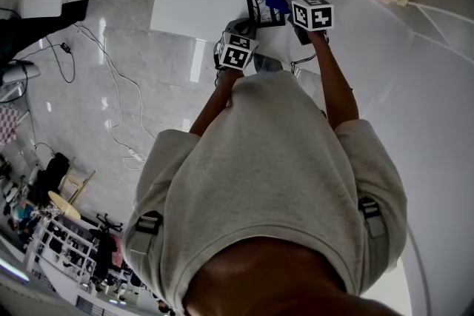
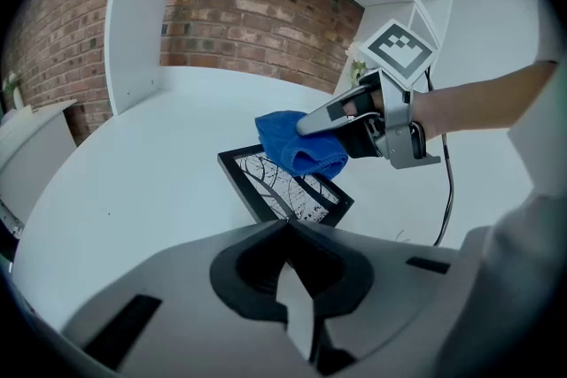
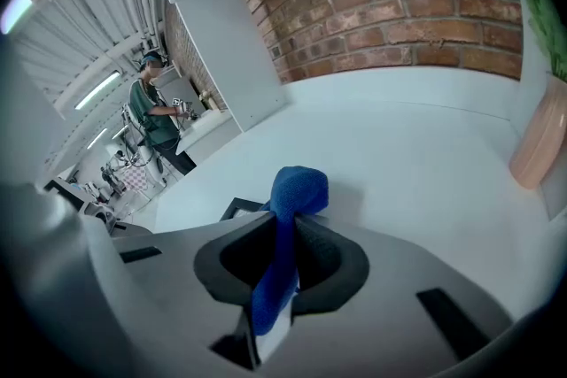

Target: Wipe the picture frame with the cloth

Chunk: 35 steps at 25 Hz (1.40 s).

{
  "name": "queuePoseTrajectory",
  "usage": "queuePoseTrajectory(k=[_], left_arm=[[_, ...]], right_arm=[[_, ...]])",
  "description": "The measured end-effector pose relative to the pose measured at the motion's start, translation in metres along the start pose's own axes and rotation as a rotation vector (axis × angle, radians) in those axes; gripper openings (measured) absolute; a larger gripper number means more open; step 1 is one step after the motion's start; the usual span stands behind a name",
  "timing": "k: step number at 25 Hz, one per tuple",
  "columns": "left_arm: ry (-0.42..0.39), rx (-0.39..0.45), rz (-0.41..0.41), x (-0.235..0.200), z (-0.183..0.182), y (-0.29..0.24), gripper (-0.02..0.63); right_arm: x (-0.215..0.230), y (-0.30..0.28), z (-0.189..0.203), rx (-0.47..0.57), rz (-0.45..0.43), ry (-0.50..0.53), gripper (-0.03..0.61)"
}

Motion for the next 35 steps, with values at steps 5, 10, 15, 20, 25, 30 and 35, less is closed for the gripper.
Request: queuePoseTrajectory(k=[5, 10, 15, 20, 25, 30, 35], left_arm=[[0.000, 0.006, -0.004, 0.000, 0.000, 0.000, 0.017], [0.000, 0.007, -0.003, 0.000, -0.001, 0.002, 0.017], [0.004, 0.011, -0.004, 0.000, -0.001, 0.003, 0.017], [0.002, 0.018, 0.000, 0.000, -0.002, 0.002, 0.017], [0.009, 0.009, -0.002, 0.001, -0.001, 0.003, 0.017], [0.009, 0.015, -0.001, 0.002, -0.002, 0.002, 0.017], [0.005, 0.025, 0.000, 0.001, -0.003, 0.003, 0.017]], right_arm=[[0.016, 0.012, 0.005, -0.001, 0.038, -0.005, 0.061], [0.012, 0.027, -0.006, 0.025, 0.051, 0.024, 0.061], [-0.016, 0.042, -0.034, 0.091, 0.010, 0.074, 0.061], [-0.055, 0.040, -0.053, 0.133, -0.076, 0.096, 0.061], [-0.085, 0.031, -0.054, 0.126, -0.140, 0.117, 0.061], [-0.097, 0.017, -0.038, 0.084, -0.171, 0.105, 0.061], [-0.099, 0.003, -0.016, 0.006, -0.191, 0.093, 0.061]])
Point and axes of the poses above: the fingertips, and each gripper's own axes: y backward along the fingers, x to its right, z out of its underside, the point moved 3 cm from there along y, backward along the fingers, and after that the axes turned 15 degrees about y, right-handed, at the moved point
